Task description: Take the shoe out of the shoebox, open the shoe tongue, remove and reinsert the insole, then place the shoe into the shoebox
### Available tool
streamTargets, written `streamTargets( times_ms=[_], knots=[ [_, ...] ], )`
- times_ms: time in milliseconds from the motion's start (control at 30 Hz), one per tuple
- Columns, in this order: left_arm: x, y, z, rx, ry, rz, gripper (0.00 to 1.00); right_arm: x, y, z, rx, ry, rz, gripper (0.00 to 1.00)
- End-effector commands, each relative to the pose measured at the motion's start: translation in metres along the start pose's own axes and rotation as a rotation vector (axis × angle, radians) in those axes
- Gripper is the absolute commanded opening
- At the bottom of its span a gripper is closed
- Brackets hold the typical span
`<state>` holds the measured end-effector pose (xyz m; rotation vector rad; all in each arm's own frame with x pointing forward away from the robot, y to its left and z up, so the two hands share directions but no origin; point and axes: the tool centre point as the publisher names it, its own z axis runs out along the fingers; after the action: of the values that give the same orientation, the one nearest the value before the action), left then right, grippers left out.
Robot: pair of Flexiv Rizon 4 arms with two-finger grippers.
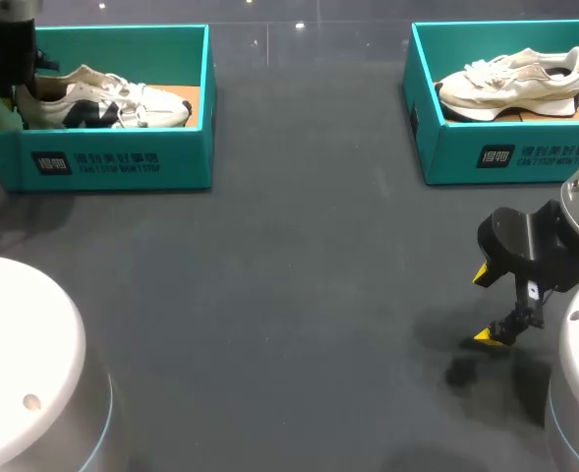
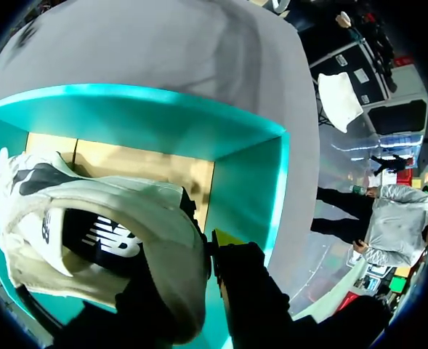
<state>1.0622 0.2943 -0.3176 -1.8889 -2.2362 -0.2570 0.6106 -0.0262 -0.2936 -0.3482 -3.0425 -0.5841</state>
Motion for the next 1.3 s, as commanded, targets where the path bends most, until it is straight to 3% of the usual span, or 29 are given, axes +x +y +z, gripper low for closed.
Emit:
streamTargets(
  times_ms=[33,600,1300],
  knots=[
    [0.001,-0.005,0.002,-0.005,-0.001,0.001,0.00,0.002,-0.001,0.000,-0.001,-0.004,0.000,1.00],
    [0.000,-0.022,0.022,-0.004,0.006,0.028,0.00,0.002,-0.001,0.000,-0.001,-0.004,0.000,1.00],
    [-0.007,-0.025,0.036,0.010,-0.020,0.026,0.00,0.002,-0.001,0.000,-0.001,-0.004,0.000,1.00]
  ],
)
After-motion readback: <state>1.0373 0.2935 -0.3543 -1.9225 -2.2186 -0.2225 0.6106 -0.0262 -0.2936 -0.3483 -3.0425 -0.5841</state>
